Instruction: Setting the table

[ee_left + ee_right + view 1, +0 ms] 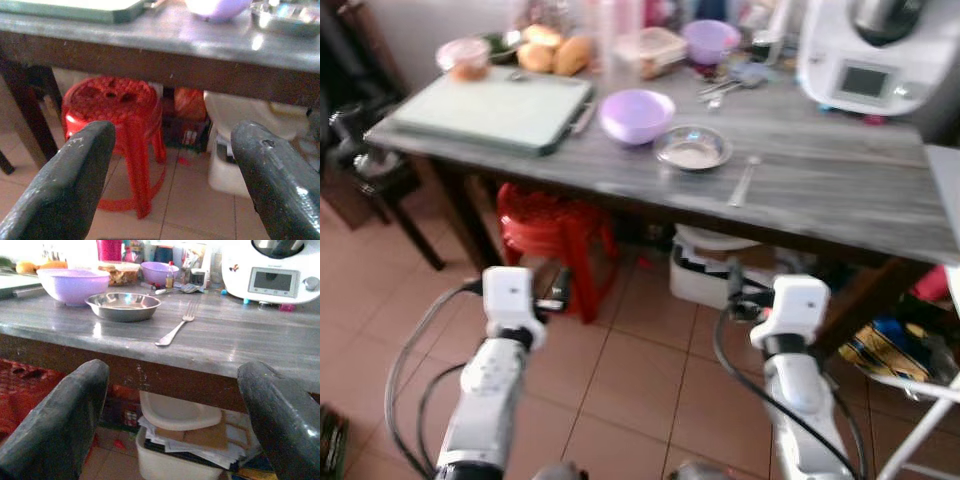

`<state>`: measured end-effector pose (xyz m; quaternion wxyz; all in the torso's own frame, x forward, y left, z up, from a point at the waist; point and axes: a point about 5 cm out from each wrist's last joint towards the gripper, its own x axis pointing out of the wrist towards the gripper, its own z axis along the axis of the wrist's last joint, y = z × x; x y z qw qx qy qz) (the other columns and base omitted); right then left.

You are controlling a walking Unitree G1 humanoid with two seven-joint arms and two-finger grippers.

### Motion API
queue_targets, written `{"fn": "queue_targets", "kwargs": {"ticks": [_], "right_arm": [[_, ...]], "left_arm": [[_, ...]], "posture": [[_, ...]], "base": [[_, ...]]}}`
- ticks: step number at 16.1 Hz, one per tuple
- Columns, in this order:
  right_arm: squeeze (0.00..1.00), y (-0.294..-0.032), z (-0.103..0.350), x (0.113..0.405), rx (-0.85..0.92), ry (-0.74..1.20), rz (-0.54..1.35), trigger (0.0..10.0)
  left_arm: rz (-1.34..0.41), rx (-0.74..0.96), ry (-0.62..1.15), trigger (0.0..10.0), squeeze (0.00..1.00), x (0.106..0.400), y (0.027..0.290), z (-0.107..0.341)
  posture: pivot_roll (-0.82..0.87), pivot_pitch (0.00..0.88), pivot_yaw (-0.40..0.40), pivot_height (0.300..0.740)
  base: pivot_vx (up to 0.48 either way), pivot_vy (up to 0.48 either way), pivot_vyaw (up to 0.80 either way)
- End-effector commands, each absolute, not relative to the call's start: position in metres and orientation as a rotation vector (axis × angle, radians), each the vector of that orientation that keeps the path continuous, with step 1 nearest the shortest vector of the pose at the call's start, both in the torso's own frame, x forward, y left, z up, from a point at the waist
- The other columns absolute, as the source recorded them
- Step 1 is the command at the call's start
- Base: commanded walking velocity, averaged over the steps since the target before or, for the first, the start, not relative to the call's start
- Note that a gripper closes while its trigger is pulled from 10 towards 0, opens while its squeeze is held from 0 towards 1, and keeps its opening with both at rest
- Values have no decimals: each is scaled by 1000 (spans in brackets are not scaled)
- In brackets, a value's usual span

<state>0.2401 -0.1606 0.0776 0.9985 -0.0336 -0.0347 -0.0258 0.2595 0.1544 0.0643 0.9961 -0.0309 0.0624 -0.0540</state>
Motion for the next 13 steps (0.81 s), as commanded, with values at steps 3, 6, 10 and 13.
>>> {"fn": "queue_targets", "kwargs": {"ticks": [3,6,10,13], "right_arm": [[0,-169,74,239,-62,-40,-80,10000],[0,-169,73,240,-62,-34,-78,10000],[0,-169,73,240,-60,-28,-75,10000],[0,-169,72,240,-61,-23,-73,10000]], "left_arm": [[-121,-78,135,10000,0,259,150,64],[-122,-74,135,10000,0,259,150,64],[-123,-72,135,10000,0,259,149,64],[-123,-72,135,10000,0,260,148,64]], "posture": [[-48,0,24,740],[-49,0,23,740],[-48,0,21,740],[-48,0,20,740]], "base": [[0,0,-179],[-265,0,-533],[-260,0,0],[-165,0,0]]}}
